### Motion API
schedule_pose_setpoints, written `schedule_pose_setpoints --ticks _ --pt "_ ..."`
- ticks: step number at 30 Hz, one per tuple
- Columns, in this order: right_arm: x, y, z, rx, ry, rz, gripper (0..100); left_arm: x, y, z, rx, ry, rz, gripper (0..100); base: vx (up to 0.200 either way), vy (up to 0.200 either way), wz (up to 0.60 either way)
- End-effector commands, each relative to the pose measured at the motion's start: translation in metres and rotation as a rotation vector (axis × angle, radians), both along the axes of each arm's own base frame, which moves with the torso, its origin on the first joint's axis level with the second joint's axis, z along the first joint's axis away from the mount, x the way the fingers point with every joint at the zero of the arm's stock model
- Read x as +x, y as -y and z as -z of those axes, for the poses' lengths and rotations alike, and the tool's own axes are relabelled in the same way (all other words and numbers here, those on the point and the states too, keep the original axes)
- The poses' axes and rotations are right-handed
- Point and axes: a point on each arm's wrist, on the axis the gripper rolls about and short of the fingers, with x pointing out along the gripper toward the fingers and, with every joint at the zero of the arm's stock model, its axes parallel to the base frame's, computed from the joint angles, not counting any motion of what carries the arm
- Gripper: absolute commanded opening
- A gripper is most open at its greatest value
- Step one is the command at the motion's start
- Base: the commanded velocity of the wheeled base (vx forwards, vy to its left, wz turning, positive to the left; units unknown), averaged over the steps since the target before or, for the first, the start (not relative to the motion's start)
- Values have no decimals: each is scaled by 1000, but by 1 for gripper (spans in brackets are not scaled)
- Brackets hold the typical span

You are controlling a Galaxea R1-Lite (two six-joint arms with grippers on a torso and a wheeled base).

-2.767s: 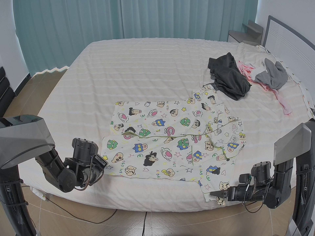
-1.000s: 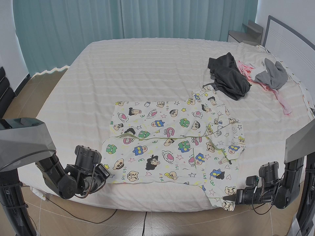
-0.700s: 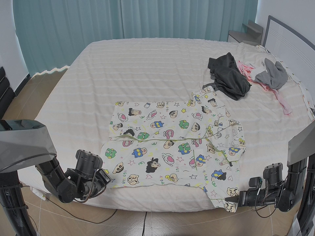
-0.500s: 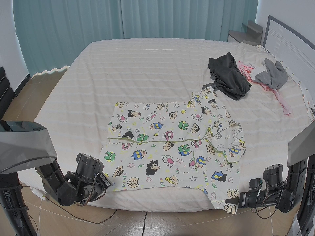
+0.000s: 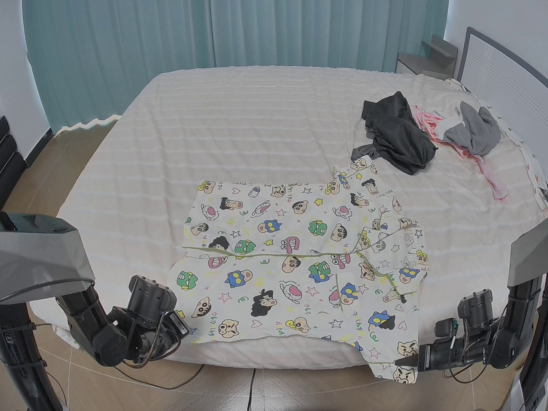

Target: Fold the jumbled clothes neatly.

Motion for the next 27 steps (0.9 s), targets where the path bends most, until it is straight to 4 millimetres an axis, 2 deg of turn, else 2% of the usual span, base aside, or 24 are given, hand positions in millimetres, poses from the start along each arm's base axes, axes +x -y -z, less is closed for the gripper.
schedule_pose_setpoints --ticks 1,14,18,19,27 --pt "-6 2 -3 -9 -13 0 0 -8 -1 1 9 -21 10 0 0 0 0" --pt "-12 3 -6 -13 -49 -12 0 -17 0 3 17 -40 25 0 0 0 0" --pt "-8 3 -10 2 -2 -1 0 -15 1 -3 6 -15 25 0 0 0 0" --pt "-3 3 -15 20 49 18 0 -12 2 -13 -7 26 30 0 0 0 0" --pt "10 2 -35 117 203 108 0 8 8 -34 -22 85 30 0 0 0 0"
